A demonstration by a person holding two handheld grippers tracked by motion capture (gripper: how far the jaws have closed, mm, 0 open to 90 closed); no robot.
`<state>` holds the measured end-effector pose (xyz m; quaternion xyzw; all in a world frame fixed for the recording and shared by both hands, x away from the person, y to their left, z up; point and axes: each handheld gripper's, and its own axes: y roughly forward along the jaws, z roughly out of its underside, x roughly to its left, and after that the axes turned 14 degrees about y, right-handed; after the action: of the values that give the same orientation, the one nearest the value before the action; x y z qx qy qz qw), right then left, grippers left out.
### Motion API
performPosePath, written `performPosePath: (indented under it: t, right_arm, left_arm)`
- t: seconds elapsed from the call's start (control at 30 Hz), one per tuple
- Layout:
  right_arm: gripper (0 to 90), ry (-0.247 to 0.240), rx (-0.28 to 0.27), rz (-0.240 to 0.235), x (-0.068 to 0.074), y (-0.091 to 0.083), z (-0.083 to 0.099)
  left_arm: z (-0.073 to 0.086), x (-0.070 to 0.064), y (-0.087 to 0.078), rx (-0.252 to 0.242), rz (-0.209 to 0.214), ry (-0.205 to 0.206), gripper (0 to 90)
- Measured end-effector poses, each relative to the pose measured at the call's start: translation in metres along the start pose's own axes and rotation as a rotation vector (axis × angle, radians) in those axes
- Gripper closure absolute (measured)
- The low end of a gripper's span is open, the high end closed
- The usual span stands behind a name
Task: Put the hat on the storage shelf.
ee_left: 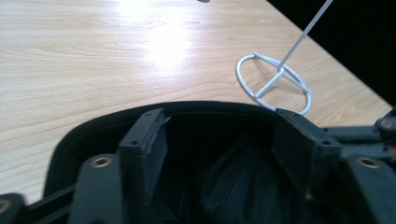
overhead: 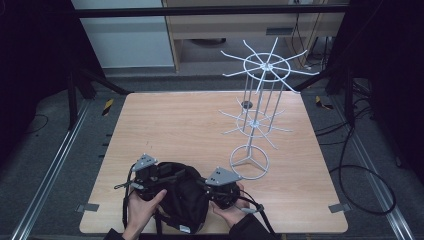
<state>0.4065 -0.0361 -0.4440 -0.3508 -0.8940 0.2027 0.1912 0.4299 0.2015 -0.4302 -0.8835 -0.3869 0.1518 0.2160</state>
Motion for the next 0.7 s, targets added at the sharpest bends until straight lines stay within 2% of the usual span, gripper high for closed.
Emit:
performPosePath:
  t: [0.03,0.1,0.23,0.4,0.47,0.7]
  right_arm:
    - [84.6,-0.005,0.001,-0.006,0.001,0.001,0.001]
    - [84.5,-0.009,0.002,-0.009,0.001,0.001,0.001]
    - [84.6,-0.018,0.005,-0.021,0.003,0.002,0.002]
    - [84.6,-0.034,0.034,-0.049,0.007,0.007,0.005]
    - [84.7,-0.044,0.047,-0.057,0.009,0.010,0.006]
    - [84.7,-0.055,0.070,-0.068,0.012,0.013,0.009]
  left_arm:
    - [0.000,-0.002,0.002,-0.002,0.013,-0.013,31.2]
    - [0.000,-0.003,0.002,-0.003,0.010,-0.017,30.6]
    - [0.000,-0.006,0.004,0.007,0.003,-0.020,28.8]
    - [0.002,-0.005,0.010,0.036,-0.016,-0.051,27.9]
    - [0.004,-0.006,0.013,0.048,-0.024,-0.051,28.0]
    - [0.008,-0.007,0.018,0.070,-0.056,-0.059,34.5]
